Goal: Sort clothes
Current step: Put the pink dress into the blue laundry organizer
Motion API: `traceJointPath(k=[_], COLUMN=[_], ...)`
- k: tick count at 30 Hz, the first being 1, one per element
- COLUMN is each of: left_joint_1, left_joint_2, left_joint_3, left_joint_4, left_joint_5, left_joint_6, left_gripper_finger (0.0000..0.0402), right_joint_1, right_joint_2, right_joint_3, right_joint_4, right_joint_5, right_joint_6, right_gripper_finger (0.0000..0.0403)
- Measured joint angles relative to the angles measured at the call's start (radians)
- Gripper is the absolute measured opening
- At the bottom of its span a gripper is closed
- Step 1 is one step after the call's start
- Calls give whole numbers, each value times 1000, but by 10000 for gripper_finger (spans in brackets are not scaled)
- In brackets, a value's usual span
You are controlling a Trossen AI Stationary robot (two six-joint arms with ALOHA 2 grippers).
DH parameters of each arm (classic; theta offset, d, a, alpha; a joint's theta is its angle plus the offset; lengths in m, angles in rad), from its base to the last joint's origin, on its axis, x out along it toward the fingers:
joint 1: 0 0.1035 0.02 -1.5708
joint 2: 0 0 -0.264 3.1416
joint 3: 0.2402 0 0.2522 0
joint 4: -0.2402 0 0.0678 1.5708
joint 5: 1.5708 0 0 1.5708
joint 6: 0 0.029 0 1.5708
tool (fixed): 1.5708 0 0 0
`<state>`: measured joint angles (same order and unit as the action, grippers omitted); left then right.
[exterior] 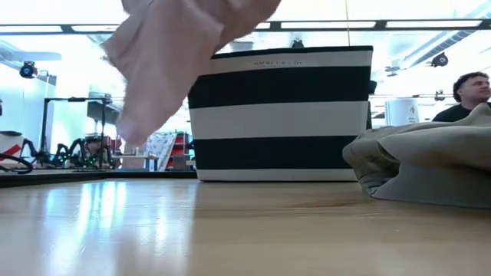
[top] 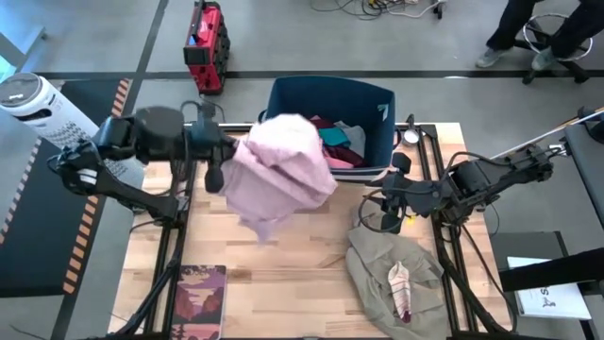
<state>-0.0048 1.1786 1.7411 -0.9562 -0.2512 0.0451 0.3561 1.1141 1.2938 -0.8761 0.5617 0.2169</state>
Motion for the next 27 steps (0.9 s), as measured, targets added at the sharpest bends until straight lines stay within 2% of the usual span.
traceJointPath(k=[5, 10, 15, 16, 19, 22, 25, 27], left_joint_1=[88, 248, 427, 463, 567, 635, 706, 715], left_joint_2=[91, 222, 397, 429, 452, 500, 551, 593], left_joint_3=[167, 375, 600, 618, 551, 543, 558, 569], left_joint_4=[64, 107, 153, 184, 379, 520, 573, 590], left_joint_5=[13, 226, 357, 396, 519, 613, 725, 770], left_joint_6=[149, 259, 340, 341, 317, 262, 189, 168], left_gripper_finger=[7, 7, 7, 7, 7, 7, 7, 7], right_joint_1=[0, 0, 0, 0, 0, 0, -1, 0], right_joint_2=[0, 0, 0, 0, 0, 0, 0, 0], right_joint_3=[0, 0, 0, 0, 0, 0, 0, 0], right_joint_4=[1, 3, 6, 7, 14, 25, 22, 21], right_joint_5=[0, 0, 0, 0, 2, 6, 8, 8], right_joint_6=[-5, -1, -1, 0, -1, -5, 0, 0], right_gripper_finger=[114, 115, 123, 123, 122, 115, 108, 105])
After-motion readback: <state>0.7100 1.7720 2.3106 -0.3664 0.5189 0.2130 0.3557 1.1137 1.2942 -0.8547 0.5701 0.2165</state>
